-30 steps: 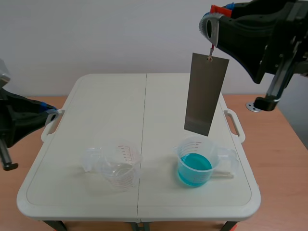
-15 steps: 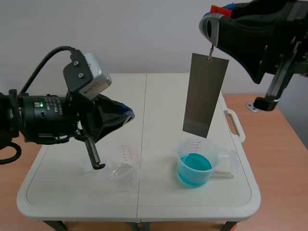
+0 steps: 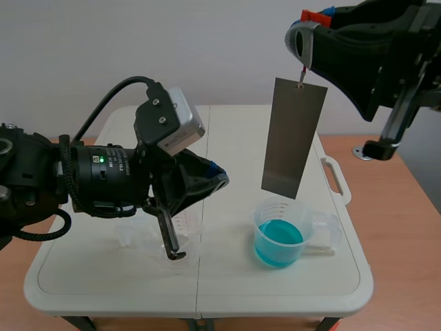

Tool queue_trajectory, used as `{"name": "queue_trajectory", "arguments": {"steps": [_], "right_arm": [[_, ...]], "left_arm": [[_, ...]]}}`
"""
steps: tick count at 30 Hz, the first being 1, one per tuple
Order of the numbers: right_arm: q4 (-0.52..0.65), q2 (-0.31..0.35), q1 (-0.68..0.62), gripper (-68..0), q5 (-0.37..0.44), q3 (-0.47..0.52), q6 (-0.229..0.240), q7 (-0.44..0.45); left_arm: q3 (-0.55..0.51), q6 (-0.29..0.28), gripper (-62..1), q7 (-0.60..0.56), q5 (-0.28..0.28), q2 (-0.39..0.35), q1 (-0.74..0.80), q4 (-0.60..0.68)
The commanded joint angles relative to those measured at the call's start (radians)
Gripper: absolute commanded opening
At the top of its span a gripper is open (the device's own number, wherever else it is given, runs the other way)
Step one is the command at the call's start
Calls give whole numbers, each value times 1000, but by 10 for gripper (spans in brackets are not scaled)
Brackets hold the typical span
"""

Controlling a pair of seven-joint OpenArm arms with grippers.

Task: Hold the metal plate by the orange handle, dip it into the blue solution, take it out and point at it, then put the plate back in the beaker on the left.
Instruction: 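Raise the plate and point at it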

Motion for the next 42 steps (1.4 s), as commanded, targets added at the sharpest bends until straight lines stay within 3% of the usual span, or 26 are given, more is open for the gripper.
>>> {"name": "queue_trajectory", "arguments": {"steps": [1,10,27,34,39,42], "right_arm": [[11,2,10,-662,15,15,5,16],[11,2,10,-662,15,15,5,16],[11,2,10,-662,15,15,5,16],[11,2,10,-662,15,15,5,16],[11,2,13,-662,16,14,5,17],[11,2,18,-662,16,8,5,21]], "left_arm": [[-3,-2,-582,-2,-8,16,-13,-13],[-3,-2,-581,3,13,51,-39,-97],[-8,-2,-582,4,24,36,-41,-95],[-128,-2,-581,-37,-22,-80,51,28],[-264,-2,-581,-95,-22,-209,222,141],[-365,30,-581,-123,-22,-280,348,187]]}}
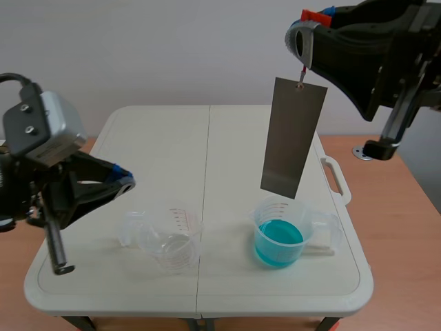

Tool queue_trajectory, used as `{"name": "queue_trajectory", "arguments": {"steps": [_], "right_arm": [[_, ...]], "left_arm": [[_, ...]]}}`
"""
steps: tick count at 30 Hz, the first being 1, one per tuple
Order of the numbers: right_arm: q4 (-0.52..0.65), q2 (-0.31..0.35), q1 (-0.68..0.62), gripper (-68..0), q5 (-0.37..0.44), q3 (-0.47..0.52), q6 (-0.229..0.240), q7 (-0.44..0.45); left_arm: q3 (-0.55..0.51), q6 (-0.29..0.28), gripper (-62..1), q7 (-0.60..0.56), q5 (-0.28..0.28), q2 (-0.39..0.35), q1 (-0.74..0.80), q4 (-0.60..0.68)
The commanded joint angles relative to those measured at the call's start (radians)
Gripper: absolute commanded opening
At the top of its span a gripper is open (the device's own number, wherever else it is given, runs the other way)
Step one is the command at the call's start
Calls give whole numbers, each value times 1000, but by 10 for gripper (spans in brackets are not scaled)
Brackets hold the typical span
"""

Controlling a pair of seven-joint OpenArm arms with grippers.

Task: Hold the metal plate by the orange handle, dip it into the blue solution, take it out and point at it, then put the plate back in the beaker on the left.
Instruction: 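Put the plate into the left beaker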

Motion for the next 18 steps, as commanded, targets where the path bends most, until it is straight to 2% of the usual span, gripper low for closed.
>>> {"name": "queue_trajectory", "arguments": {"steps": [1,5,9,11,14,18], "right_arm": [[11,2,23,-662,15,5,5,19],[11,2,49,-662,15,-16,5,19],[11,2,80,-662,15,-50,5,17],[11,2,97,-662,15,-72,5,15],[11,2,129,-662,15,-108,5,15],[11,-10,174,-662,15,-158,5,0]], "left_arm": [[-52,18,-581,-22,-10,-31,67,14],[-193,37,-581,-24,-10,-83,245,26],[-332,39,-581,-24,-9,-91,417,26],[-383,58,-581,-24,-9,-91,501,26],[-426,84,-581,-24,-9,-90,622,16],[-428,86,-581,-34,-5,-88,740,-20]]}}
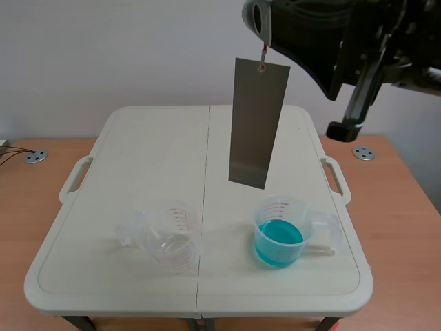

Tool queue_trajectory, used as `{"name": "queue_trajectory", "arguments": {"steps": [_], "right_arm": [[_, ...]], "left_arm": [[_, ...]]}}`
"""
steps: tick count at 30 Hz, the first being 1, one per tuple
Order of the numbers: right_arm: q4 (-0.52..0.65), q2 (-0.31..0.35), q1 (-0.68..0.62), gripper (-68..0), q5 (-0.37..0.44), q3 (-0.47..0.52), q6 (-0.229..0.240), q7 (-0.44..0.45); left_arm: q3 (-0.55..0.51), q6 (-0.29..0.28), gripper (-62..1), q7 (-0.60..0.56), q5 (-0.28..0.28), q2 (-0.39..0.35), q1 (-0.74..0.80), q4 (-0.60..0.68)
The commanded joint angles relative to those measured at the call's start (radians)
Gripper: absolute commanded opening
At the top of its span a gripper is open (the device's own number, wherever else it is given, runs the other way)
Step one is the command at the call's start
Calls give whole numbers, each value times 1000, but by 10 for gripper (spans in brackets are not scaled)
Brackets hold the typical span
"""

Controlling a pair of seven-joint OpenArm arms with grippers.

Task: Hold the metal plate by the orange handle, dip it into the blue solution, take it out and point at it, then put the plate back in the beaker on the left.
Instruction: 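Put the plate into the left beaker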

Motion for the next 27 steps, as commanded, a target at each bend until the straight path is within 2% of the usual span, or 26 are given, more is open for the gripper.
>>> {"name": "queue_trajectory", "arguments": {"steps": [1,9,15,21,25,27], "right_arm": [[11,-16,34,-662,14,-14,5,-2],[11,-87,113,-662,8,-119,-14,-89],[-8,-146,164,-662,4,-192,-18,-138],[-72,-208,216,-662,-24,-257,-19,-152],[-121,-245,251,-662,-47,-300,-19,-161],[-142,-254,266,-662,-58,-325,-19,-161]], "left_arm": [[14,-1,-581,-30,-3,10,21,-18],[37,-1,-581,-94,7,37,80,-126],[116,5,-581,-114,88,37,80,-198],[204,80,-581,-175,96,37,80,-281],[256,127,-581,-211,122,37,78,-324],[277,132,-581,-215,129,37,78,-336]]}}
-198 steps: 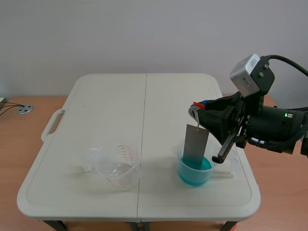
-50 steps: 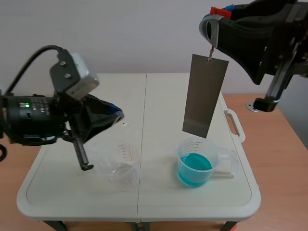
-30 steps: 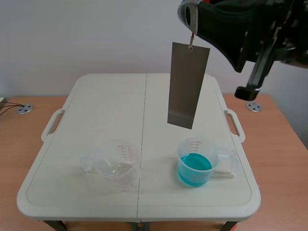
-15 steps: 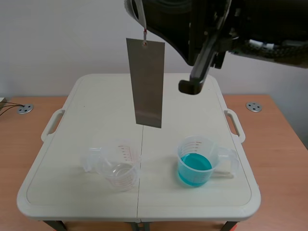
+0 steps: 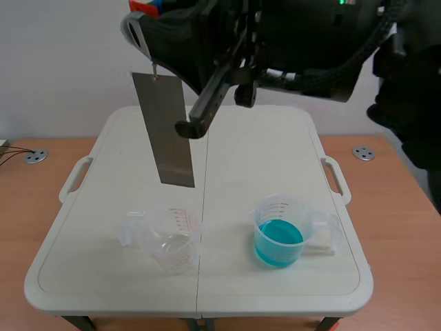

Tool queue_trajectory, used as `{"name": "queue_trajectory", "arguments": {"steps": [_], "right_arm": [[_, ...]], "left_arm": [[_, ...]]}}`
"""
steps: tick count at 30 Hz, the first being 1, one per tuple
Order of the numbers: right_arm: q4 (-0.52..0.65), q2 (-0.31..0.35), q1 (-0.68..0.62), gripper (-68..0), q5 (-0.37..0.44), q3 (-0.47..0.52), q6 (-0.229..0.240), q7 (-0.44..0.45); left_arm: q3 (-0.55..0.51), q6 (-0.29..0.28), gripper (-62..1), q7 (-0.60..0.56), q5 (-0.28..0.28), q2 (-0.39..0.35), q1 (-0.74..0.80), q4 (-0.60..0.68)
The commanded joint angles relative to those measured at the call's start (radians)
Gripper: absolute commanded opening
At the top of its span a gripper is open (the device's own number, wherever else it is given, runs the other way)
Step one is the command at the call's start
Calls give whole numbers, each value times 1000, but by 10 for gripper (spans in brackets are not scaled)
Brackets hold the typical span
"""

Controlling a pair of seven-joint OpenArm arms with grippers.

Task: Hold the metal plate by the orange handle, dip it into the blue solution, take it out and point at it, then put the plate back in the beaker on the left.
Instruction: 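Put the plate into the left beaker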

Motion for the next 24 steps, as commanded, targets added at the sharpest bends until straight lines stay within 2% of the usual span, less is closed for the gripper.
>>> {"name": "queue_trajectory", "arguments": {"steps": [1,8,16,24], "right_arm": [[-5,-6,29,-662,10,-13,-1,15],[-84,-33,64,-662,4,-64,0,13],[-151,-73,66,-662,-4,-74,0,12],[-198,-80,66,-662,-4,-106,1,12]], "left_arm": [[7,-6,-581,-9,-3,8,3,9],[25,-8,-581,-9,-3,13,3,-7],[25,-8,-581,-8,-4,13,3,-11],[25,-9,-581,-5,-4,16,2,-19]]}}
